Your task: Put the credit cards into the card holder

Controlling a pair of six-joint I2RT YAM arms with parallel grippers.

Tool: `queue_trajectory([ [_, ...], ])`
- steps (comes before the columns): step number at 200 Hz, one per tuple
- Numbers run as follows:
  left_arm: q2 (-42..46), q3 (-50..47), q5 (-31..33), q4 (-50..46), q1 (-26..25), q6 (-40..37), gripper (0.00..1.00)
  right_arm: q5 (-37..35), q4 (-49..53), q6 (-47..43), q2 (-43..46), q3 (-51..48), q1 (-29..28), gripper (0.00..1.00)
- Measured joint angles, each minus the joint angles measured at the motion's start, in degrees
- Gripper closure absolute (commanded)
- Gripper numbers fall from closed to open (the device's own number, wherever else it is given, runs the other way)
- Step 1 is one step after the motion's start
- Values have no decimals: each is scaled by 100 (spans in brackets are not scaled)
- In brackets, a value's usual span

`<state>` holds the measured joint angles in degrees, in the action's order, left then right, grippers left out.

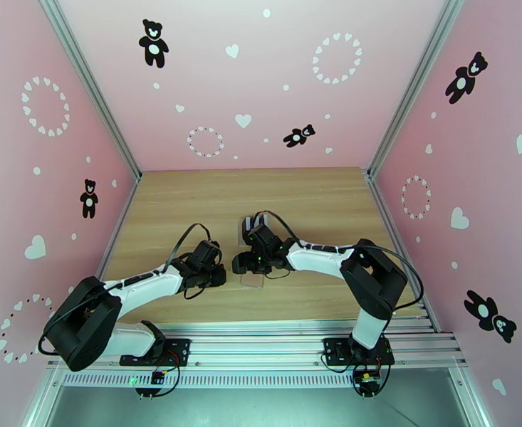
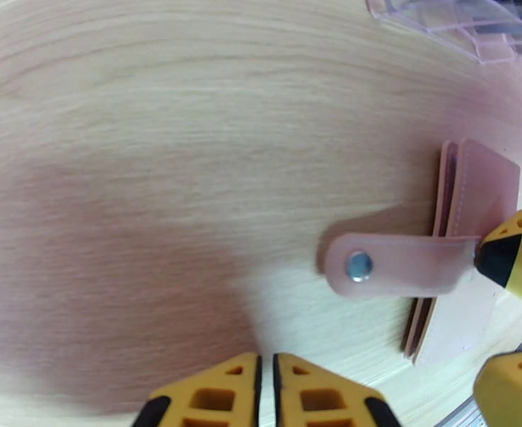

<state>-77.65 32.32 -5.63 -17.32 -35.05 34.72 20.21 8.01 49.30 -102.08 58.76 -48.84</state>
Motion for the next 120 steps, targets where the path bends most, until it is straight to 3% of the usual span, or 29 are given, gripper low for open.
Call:
queue_trajectory([
  [72, 179, 2, 13, -107, 11, -44, 83, 17, 177, -66, 129, 146, -22, 27],
  [120, 326, 81, -61, -160, 11, -116, 82, -232, 520, -188, 723, 162, 52, 37],
])
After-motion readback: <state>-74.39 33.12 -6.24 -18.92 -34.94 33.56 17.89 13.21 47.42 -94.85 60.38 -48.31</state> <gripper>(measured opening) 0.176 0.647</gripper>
